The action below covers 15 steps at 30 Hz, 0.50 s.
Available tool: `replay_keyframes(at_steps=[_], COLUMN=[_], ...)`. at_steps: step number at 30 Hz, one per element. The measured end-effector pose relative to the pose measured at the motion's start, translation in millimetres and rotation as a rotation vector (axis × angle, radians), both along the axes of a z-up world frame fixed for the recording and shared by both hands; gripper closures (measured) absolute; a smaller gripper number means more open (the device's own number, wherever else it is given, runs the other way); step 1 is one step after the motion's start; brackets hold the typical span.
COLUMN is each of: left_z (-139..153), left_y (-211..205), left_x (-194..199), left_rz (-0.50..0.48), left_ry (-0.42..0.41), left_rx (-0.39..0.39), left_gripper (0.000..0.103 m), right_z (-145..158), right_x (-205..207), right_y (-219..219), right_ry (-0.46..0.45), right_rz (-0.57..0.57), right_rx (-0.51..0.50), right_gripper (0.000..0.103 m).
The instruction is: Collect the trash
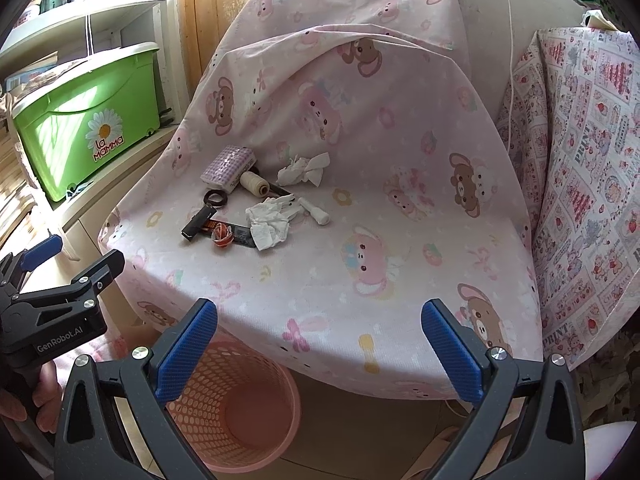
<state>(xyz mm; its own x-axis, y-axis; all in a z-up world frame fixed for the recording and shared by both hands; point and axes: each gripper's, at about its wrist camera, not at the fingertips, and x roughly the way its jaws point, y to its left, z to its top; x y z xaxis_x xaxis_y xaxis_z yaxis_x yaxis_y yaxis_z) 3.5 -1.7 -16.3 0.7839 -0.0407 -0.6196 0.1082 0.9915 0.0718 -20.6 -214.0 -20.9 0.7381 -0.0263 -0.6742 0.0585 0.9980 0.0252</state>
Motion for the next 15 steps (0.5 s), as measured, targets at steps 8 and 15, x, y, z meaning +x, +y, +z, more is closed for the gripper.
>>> replay_keyframes(at_steps=[8, 15], left_z=[-1.6, -2.3], left_y=[3.6, 7.7], left_x=[0.1, -0.4], left_rz=[0.011, 0.008], left_ry=[0.009, 0.027], left_rx=[-0.009, -0.046], left_gripper=[0.001, 0.001], right_z=[-3.8, 2.0], right_x=[0.5, -3.6], right_y=[0.2, 3.3], right_ry=[0.010, -0.017], right_rz=[-0.013, -0.020], right_rx=[-0.024, -0.072], right_gripper=[0.000, 0.000])
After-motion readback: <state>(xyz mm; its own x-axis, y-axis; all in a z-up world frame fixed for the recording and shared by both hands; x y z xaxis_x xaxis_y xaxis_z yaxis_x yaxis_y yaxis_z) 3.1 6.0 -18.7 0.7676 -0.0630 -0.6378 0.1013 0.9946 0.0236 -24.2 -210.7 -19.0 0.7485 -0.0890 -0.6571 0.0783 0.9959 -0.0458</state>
